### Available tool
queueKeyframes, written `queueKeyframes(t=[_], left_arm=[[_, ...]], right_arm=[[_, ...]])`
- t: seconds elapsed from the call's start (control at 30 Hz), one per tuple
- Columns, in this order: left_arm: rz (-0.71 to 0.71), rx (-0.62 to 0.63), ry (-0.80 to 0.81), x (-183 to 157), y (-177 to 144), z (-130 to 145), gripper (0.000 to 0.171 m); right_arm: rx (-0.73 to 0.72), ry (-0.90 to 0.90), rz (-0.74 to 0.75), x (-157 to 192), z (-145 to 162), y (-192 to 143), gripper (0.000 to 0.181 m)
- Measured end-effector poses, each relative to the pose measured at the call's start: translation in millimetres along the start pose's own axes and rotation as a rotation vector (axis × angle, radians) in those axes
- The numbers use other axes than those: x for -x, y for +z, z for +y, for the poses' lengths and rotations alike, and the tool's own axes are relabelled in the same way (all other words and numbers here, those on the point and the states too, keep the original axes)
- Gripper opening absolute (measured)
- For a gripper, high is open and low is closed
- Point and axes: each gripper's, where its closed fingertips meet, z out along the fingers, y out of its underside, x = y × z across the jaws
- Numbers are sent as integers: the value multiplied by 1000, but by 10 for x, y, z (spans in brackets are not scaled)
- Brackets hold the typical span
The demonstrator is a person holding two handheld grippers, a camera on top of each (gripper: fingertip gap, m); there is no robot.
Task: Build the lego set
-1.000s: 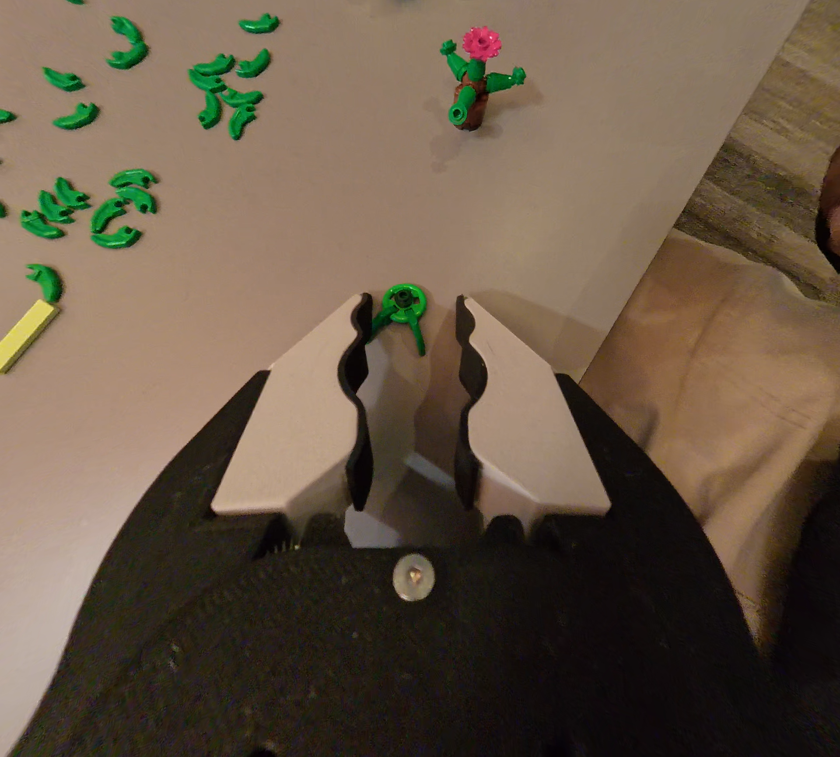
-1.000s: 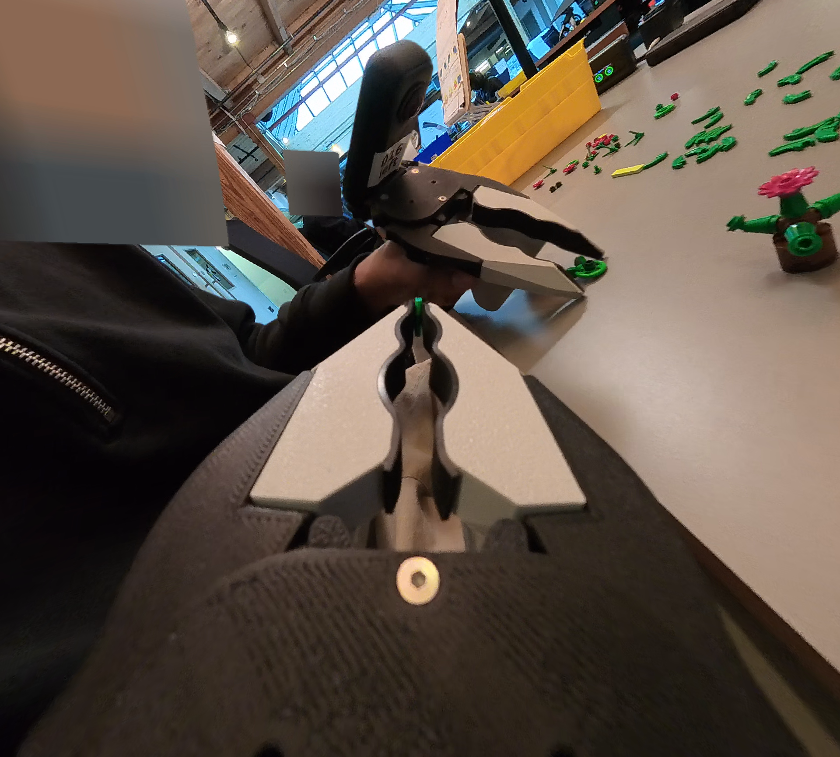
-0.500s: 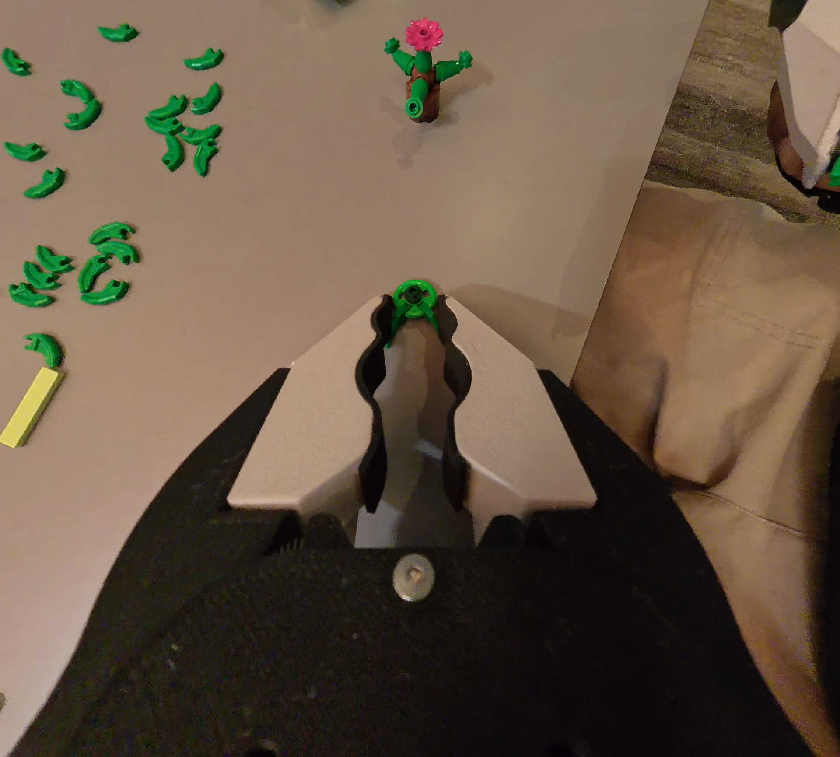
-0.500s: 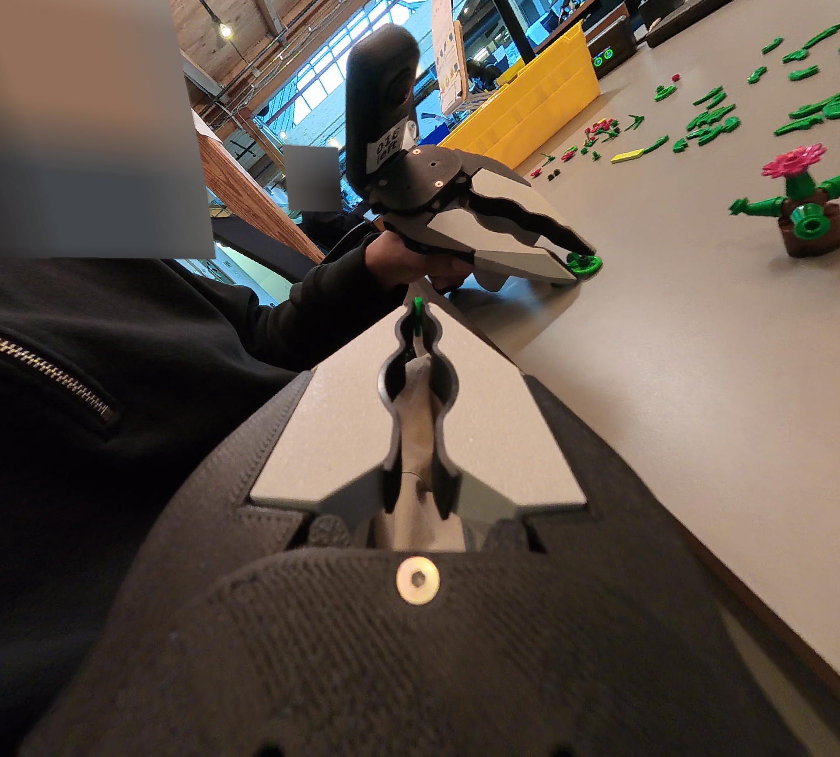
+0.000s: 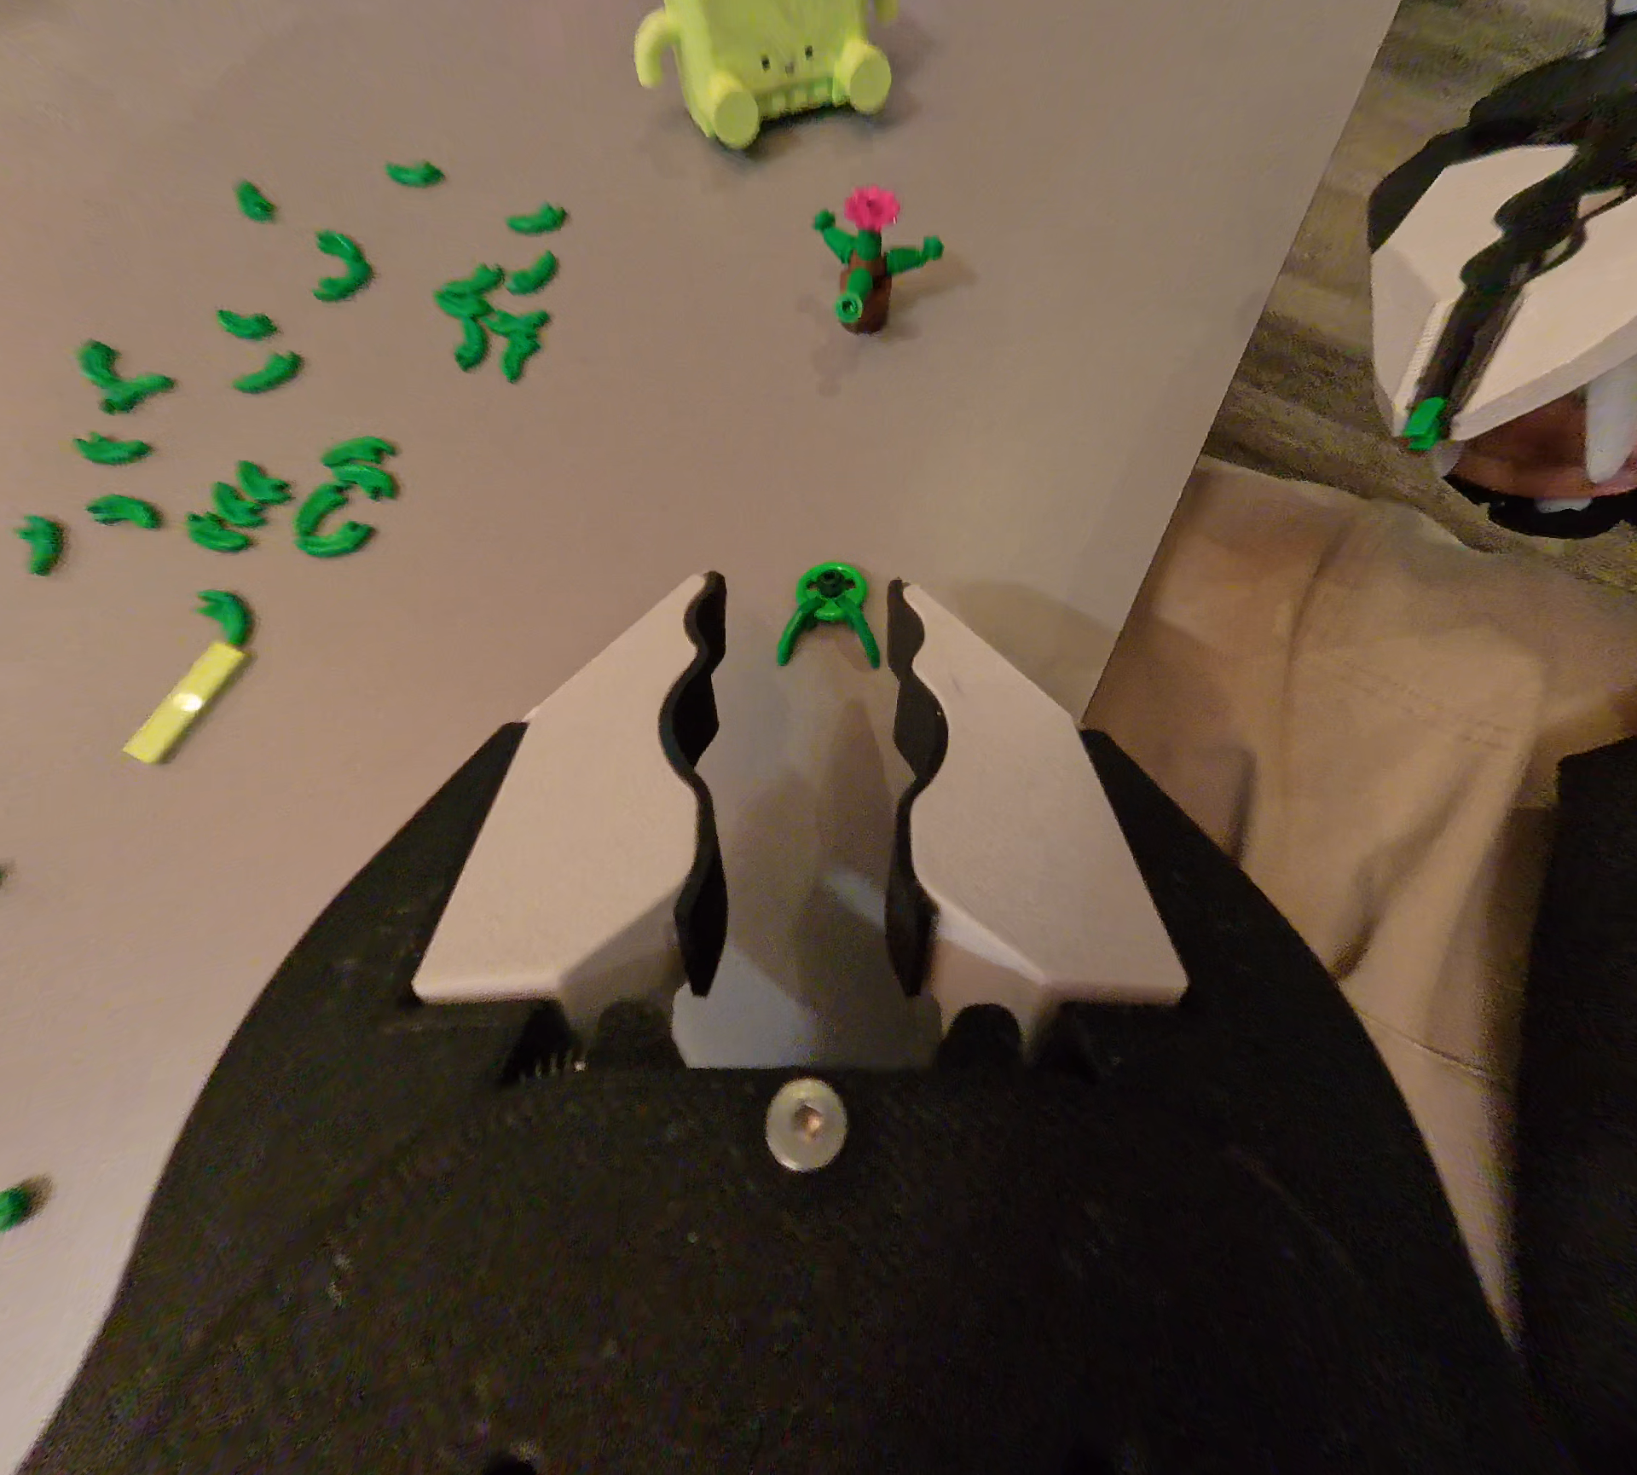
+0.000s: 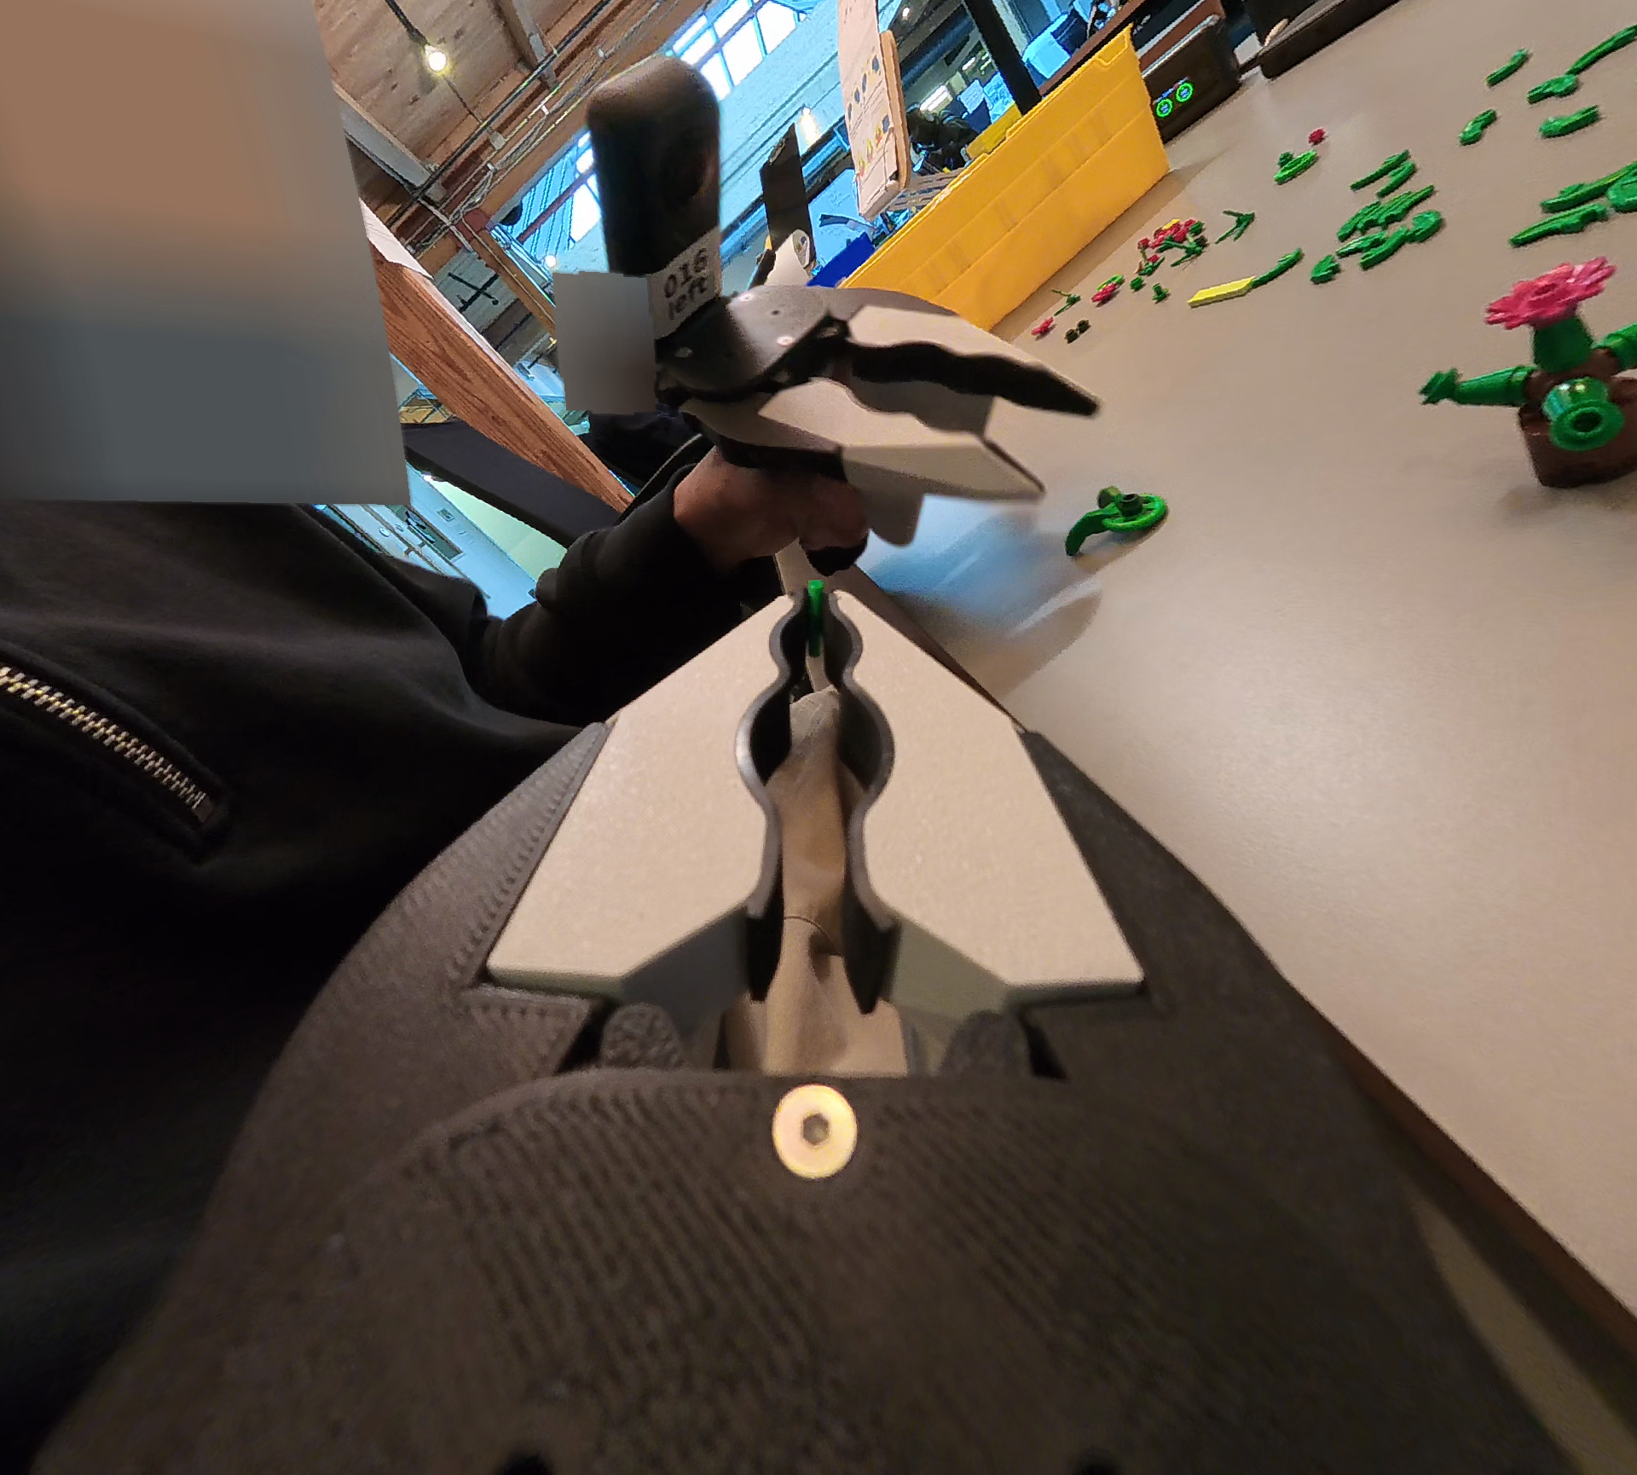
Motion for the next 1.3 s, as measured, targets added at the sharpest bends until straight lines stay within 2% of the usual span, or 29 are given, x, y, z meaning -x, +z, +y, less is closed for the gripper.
queueKeyframes(t=[0.13,0.3,0.33,0.37,0.4,0.5,0.6,0.8,0.9,1.0,1.13,1.23,1.3], left_arm=[[-138,-20,158,177,-116,17,24],[-122,24,276,91,-69,84,19],[-114,38,251,85,-38,105,15],[-101,48,167,89,-6,120,5],[-55,52,45,58,25,129,3],[115,30,-313,-76,43,89,2],[148,74,-434,-132,63,163,13],[74,81,-423,-143,154,185,21],[18,81,-422,-83,197,174,15],[-35,106,-356,-37,224,201,4],[-29,95,-267,-96,219,177,3],[-15,30,-208,-159,171,92,3],[-40,12,-164,-152,132,84,3]], right_arm=[[0,2,-6,11,1,6,0],[-1,0,-7,18,-3,9,0],[-1,0,-7,19,-3,10,0],[-1,0,-7,19,-2,12,0],[-1,0,-7,21,-1,13,0],[-1,-6,-4,22,-5,9,0],[-7,-1,-7,18,-15,4,1],[-9,5,-18,36,-15,10,1],[-13,4,-18,40,-25,1,1],[-17,3,-16,38,-35,-12,0],[-17,3,-8,27,-34,-22,1],[1,-5,40,-42,-9,-29,1],[48,-45,137,-164,43,-44,1]])
